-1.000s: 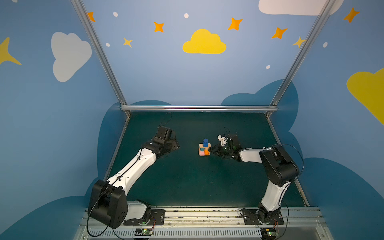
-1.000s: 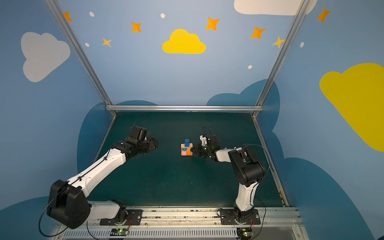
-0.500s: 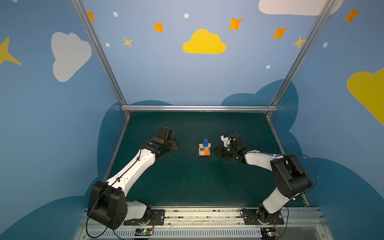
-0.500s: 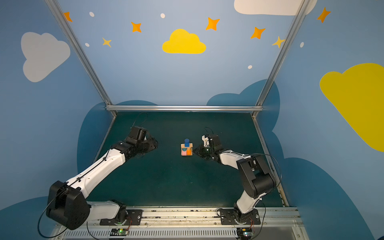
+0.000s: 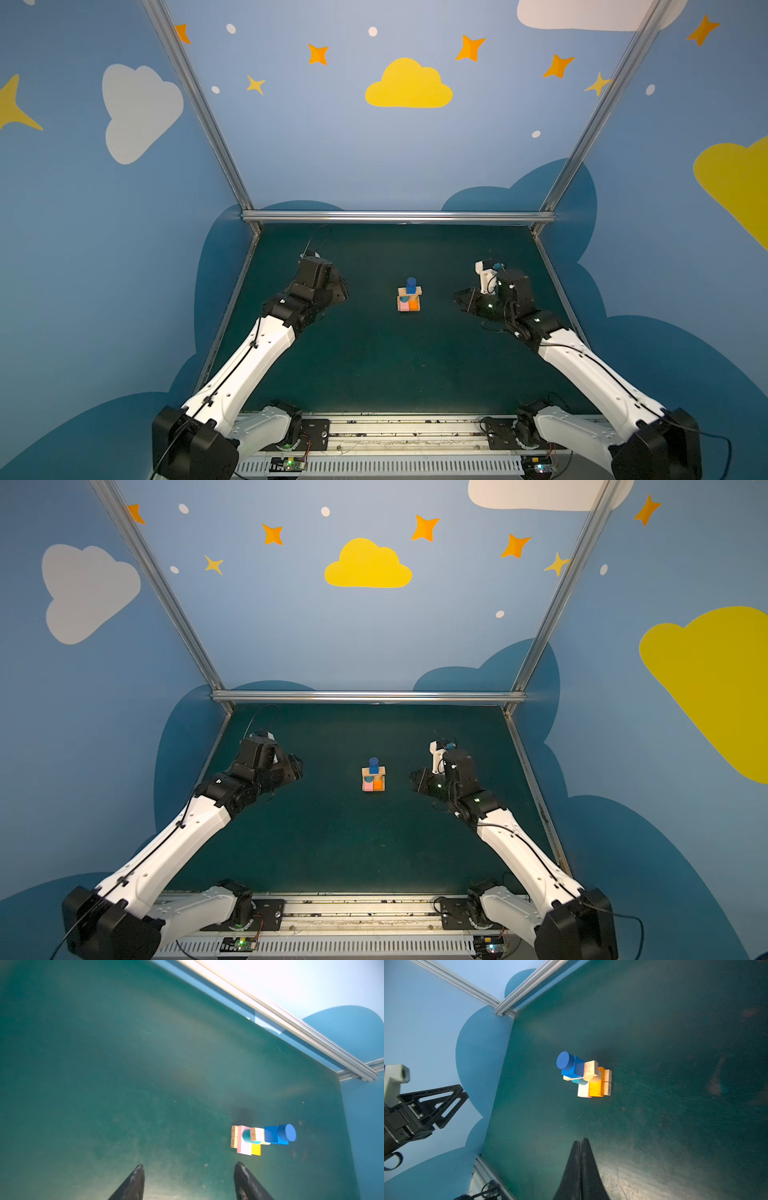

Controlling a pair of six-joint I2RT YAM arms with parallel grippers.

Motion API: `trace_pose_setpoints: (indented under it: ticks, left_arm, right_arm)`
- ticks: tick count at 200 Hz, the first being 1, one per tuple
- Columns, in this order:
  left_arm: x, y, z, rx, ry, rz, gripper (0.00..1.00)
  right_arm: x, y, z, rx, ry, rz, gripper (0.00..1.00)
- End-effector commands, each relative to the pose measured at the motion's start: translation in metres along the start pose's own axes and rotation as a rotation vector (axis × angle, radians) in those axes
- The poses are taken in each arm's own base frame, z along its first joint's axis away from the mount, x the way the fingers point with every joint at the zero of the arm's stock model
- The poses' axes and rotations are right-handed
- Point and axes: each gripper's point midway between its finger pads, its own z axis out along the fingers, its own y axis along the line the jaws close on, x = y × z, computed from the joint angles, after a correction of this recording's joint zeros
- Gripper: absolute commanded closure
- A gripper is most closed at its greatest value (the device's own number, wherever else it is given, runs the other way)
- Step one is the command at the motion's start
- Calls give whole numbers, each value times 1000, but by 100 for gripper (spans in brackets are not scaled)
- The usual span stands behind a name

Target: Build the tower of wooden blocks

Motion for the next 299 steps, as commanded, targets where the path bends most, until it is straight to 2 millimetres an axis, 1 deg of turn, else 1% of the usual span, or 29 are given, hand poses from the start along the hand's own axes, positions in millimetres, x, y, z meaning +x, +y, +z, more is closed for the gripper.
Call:
trace_pose_setpoints:
  ticks: [1, 24, 26, 32, 42, 56, 61, 70, 77, 80, 90, 102, 108, 117, 120, 129, 143, 157, 175, 198, 221, 236, 245, 269, 299]
  left_arm:
    - [-5, 20, -12, -77, -57, 60, 31]
    - [-11, 28, -26, -89, -119, 89, 30]
    - [-12, 29, -27, -92, -126, 91, 30]
    - [-12, 33, -29, -102, -146, 99, 28]
    - [-13, 42, -33, -128, -184, 107, 21]
    - [-14, 53, -38, -159, -236, 119, 17]
    - [-15, 56, -40, -166, -257, 122, 14]
    - [-17, 62, -41, -185, -296, 124, 6]
    - [-17, 67, -41, -201, -321, 126, 2]
    - [-18, 69, -41, -209, -334, 126, 0]
    - [-19, 73, -39, -220, -363, 141, 0]
    - [-19, 80, -36, -247, -398, 161, 0]
    - [-20, 84, -34, -269, -419, 167, 0]
    - [-20, 92, -28, -302, -454, 186, 0]
    - [-19, 95, -25, -313, -462, 195, 0]
    - [-16, 104, -15, -339, -492, 220, 0]
    - [-9, 115, -1, -352, -508, 244, 0]
    - [-1, 125, 10, -351, -485, 254, 0]
    - [5, 135, 19, -335, -461, 250, 0]
    - [7, 143, 27, -318, -458, 231, 0]
    - [12, 154, 37, -310, -451, 211, 0]
    - [13, 160, 44, -315, -438, 198, 0]
    - [13, 159, 48, -309, -412, 202, 0]
    - [11, 156, 60, -273, -372, 217, 0]
    - [2, 149, 72, -226, -372, 232, 0]
  right_arm:
    - [-3, -19, -24, 131, -20, -63, 100]
    - [-10, -23, -50, 189, -65, -111, 100]
    - [-11, -24, -52, 195, -71, -115, 99]
    - [-14, -26, -59, 210, -89, -128, 91]
    - [-18, -28, -71, 233, -120, -146, 71]
    - [-21, -32, -83, 264, -159, -175, 59]
    - [-22, -35, -87, 278, -175, -184, 53]
    - [-24, -42, -93, 319, -204, -200, 33]
    - [-27, -50, -99, 361, -232, -210, 23]
    - [-29, -53, -101, 382, -248, -216, 20]
    - [-34, -66, -106, 449, -282, -237, 13]
    - [-42, -82, -109, 529, -330, -271, 9]
    - [-44, -93, -108, 579, -348, -288, 8]
    - [-53, -105, -108, 631, -401, -313, 6]
    - [-50, -115, -105, 659, -402, -318, 6]
    - [-52, -132, -101, 711, -444, -315, 6]
    - [-55, -157, -98, 759, -522, -260, 6]
    - [-51, -179, -92, 782, -559, -233, 6]
    - [-49, -200, -84, 795, -572, -219, 6]
    - [-46, -225, -73, 839, -541, -198, 6]
    - [-44, -237, -57, 835, -519, -201, 6]
    - [-48, -235, -47, 800, -506, -218, 6]
    - [-52, -233, -44, 782, -523, -231, 6]
    - [-56, -231, -38, 752, -528, -252, 6]
    - [-62, -229, -28, 720, -517, -275, 6]
